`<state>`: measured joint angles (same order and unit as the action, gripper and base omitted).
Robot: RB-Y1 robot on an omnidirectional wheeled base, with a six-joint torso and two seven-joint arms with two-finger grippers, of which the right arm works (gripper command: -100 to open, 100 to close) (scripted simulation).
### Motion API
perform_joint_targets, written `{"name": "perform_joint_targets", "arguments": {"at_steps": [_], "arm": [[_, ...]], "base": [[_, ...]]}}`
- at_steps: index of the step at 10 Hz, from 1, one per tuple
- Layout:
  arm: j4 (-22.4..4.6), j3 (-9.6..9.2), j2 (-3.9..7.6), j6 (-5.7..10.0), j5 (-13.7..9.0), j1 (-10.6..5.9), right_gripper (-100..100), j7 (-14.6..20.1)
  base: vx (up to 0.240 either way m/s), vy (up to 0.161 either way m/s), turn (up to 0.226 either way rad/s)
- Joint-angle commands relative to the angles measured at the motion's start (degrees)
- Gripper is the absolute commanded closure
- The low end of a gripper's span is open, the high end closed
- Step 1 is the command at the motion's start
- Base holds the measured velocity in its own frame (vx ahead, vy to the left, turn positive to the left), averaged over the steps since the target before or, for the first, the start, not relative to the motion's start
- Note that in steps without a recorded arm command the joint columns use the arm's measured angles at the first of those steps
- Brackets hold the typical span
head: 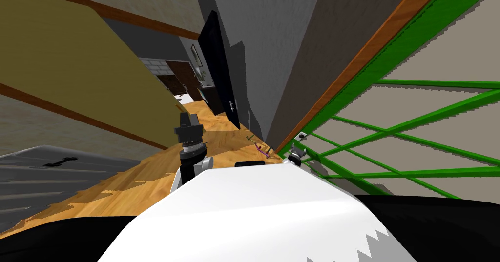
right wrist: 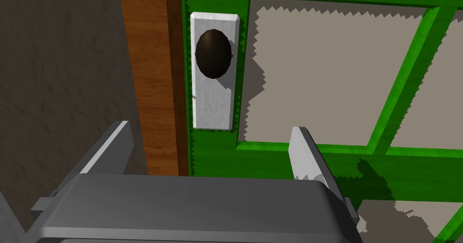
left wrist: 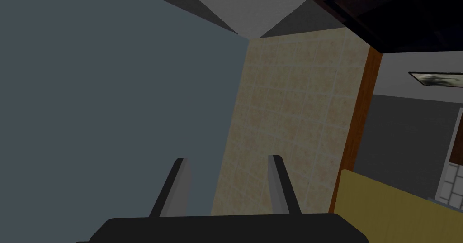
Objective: Pull the door open
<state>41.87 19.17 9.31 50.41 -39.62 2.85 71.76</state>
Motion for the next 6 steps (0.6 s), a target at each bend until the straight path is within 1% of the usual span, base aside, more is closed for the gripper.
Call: {"name": "perform_joint_targets", "arguments": {"at_steps": [1, 2, 3, 4, 5, 6], "arm": [[-1.7, -0.49, 1.32, 0.86, -0.8, 0.06, -100, 1.5], [-2.0, -0.57, 1.58, 0.98, -0.9, 0.08, -100, 1.8], [-2.6, -0.75, 2.09, 1.23, -1.2, 0.12, -100, 2.3], [-4.1, -1.18, 3.33, 1.86, -2.0, 0.22, -100, 3.6], [-5.3, -1.52, 4.24, 2.33, -2.5, 0.31, -100, 4.6], [-6.1, -1.75, 4.85, 2.65, -2.9, 0.38, -100, 5.2]], "base": [[-0.019, 0.086, 0.026], [-0.010, 0.059, 0.014], [0.002, 0.031, 0.016], [0.039, 0.002, 0.054], [0.091, -0.056, 0.070], [0.127, -0.094, 0.063]]}}
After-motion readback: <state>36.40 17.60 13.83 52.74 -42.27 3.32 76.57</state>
